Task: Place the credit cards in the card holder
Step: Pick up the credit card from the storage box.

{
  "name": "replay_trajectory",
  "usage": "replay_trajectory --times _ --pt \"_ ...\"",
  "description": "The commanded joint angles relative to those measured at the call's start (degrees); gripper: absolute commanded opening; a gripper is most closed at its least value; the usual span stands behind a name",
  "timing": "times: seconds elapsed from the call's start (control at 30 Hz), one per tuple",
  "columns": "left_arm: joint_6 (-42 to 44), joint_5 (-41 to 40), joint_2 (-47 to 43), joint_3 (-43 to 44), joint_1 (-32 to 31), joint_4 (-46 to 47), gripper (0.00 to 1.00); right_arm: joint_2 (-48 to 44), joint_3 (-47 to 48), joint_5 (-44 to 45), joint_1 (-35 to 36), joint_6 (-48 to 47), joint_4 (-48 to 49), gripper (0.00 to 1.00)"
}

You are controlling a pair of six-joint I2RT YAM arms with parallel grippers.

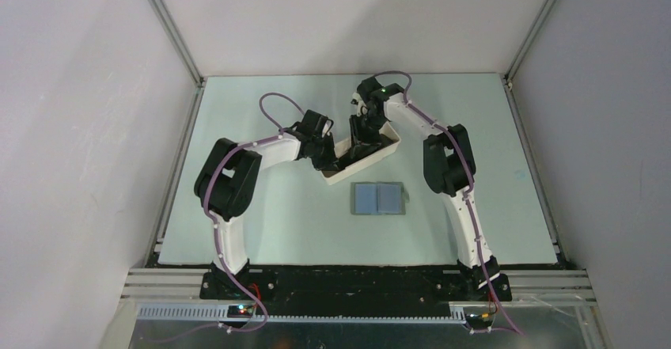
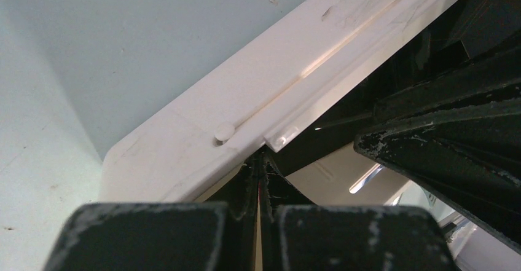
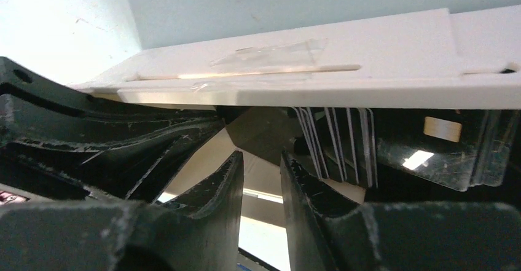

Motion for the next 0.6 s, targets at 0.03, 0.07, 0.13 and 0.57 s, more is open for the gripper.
replay_trajectory --times 0.03,0.07,0.13,0.57 --pt "0.38 -1.07 4.61 -3.15 -0.91 1.50 0.00 0.19 1.12 -8.83 -0.14 1.05 3.08 0.30" --pt "0.39 -1.06 4.62 -3.15 -0.91 1.50 0.00 -0.85 0.00 -11.82 -0.34 1.94 3.92 0.29" --pt "0.40 -0.95 4.63 -3.18 -0.95 1.46 0.00 -3.23 -2.54 -16.47 -0.76 4.14 7.87 0.24" --pt "0.64 -0.80 4.78 -3.24 -0.91 1.61 0.00 -7.97 -5.73 -1.87 -2.23 3.06 8.41 0.41"
